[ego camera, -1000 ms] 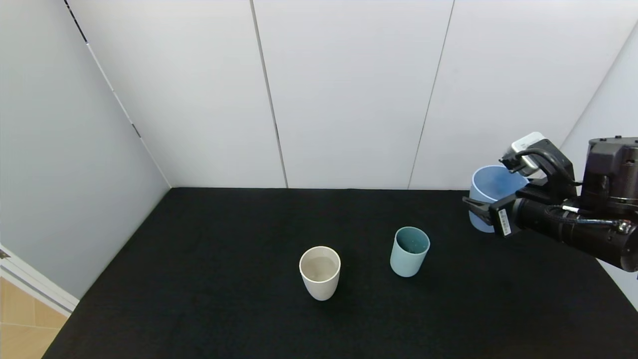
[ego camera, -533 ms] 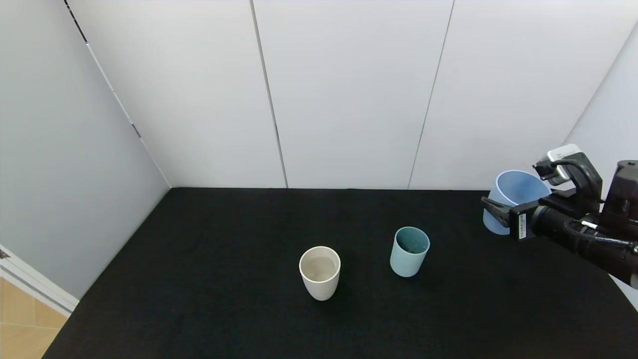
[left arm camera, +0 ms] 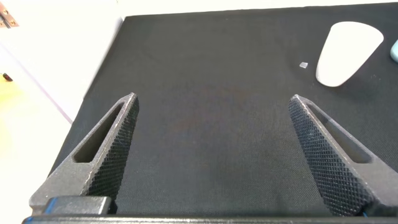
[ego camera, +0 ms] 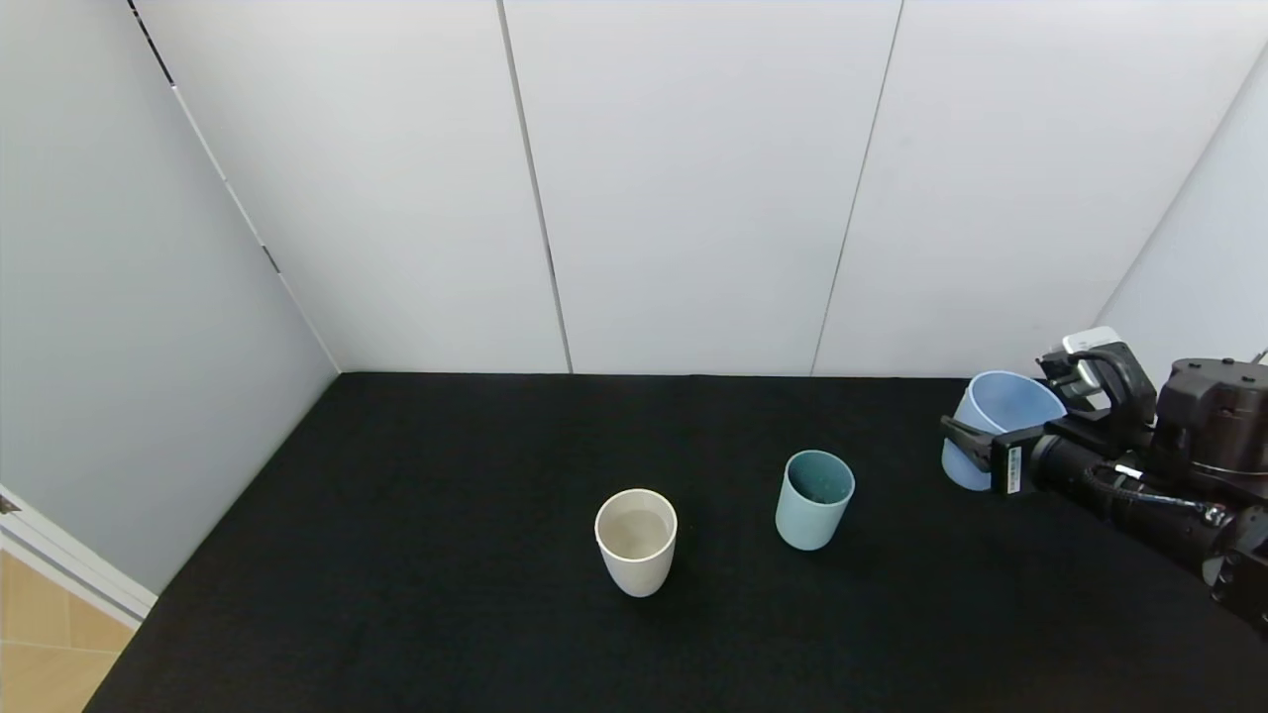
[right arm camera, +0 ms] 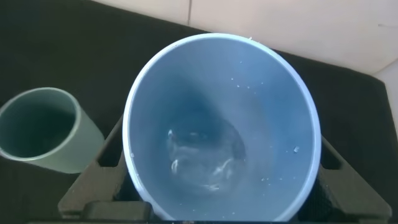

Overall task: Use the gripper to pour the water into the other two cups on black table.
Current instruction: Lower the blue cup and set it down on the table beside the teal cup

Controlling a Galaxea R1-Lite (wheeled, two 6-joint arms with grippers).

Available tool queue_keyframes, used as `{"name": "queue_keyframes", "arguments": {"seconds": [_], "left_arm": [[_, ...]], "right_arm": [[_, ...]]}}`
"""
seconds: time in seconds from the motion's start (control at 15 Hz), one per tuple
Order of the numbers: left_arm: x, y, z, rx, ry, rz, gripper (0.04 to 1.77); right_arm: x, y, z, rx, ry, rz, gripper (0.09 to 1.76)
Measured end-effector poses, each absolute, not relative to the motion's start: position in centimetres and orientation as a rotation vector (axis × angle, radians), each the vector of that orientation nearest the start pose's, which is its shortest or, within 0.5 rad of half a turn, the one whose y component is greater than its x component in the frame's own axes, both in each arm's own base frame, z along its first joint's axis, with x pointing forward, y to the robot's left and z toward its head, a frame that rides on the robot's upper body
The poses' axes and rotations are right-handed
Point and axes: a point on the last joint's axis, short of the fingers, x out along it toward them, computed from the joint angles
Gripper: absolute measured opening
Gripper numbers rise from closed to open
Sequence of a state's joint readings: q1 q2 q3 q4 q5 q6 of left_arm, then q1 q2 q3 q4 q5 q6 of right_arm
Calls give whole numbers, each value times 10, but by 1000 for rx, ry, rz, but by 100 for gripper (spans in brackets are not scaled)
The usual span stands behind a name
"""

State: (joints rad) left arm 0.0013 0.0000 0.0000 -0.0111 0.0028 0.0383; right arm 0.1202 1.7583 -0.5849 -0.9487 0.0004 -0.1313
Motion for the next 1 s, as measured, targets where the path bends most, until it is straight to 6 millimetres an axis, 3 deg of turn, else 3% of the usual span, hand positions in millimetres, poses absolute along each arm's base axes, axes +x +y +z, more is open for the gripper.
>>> {"name": "queue_keyframes", "arguments": {"seconds": [0.33, 1.0], "left_arm": [[-23, 0, 77, 38, -11, 4, 172], [-23, 0, 77, 38, -11, 4, 172]], "right_arm": [[301, 24, 126, -134, 260, 129, 132], [319, 31, 83, -140, 347, 152, 132]]}}
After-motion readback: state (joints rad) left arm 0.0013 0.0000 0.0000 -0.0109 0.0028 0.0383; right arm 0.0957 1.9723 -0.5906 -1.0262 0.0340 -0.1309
